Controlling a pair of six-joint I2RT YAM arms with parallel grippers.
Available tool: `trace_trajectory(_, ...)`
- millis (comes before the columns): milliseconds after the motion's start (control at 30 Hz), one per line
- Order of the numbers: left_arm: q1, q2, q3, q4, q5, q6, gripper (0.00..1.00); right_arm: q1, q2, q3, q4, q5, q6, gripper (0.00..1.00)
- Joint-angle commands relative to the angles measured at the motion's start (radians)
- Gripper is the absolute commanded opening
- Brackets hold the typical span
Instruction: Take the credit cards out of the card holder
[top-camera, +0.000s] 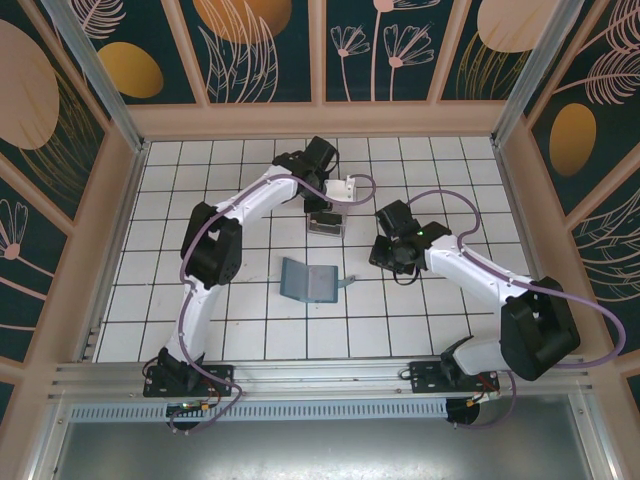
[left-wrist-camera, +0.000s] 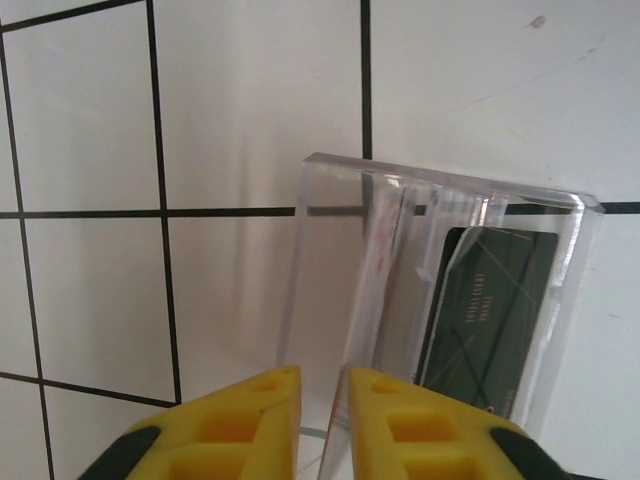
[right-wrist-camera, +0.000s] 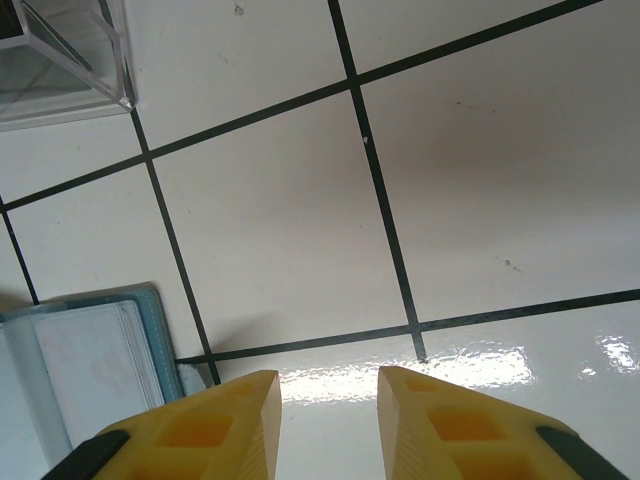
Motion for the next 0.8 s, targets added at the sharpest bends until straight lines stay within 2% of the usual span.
trace_trajectory(0,-0.003,0.014,0.017,0.045,-0.040,-0.002,0.24,-0.009,-0.024,-0.014,-0.001,0.013,0.013,0.32)
trace_trajectory(500,-0.005,0.003,-0.002,0.135,-0.093,-0.029,0.26,-0.010,-0.026,-0.014,0.002,0.013,0.016,0.32)
trace_trajectory(600,-0.006,-0.019,-0.010,0.144,-0.079,-0.064,0.25,-0.010,-0.028,-0.011,0.004,0.012,0.016,0.32)
trace_trajectory(767,-0.006,-0.124,-0.130,0.281,-0.084,-0.186,0.25,-0.009,-0.019,-0.007,0.026,-0.019,0.015,0.32)
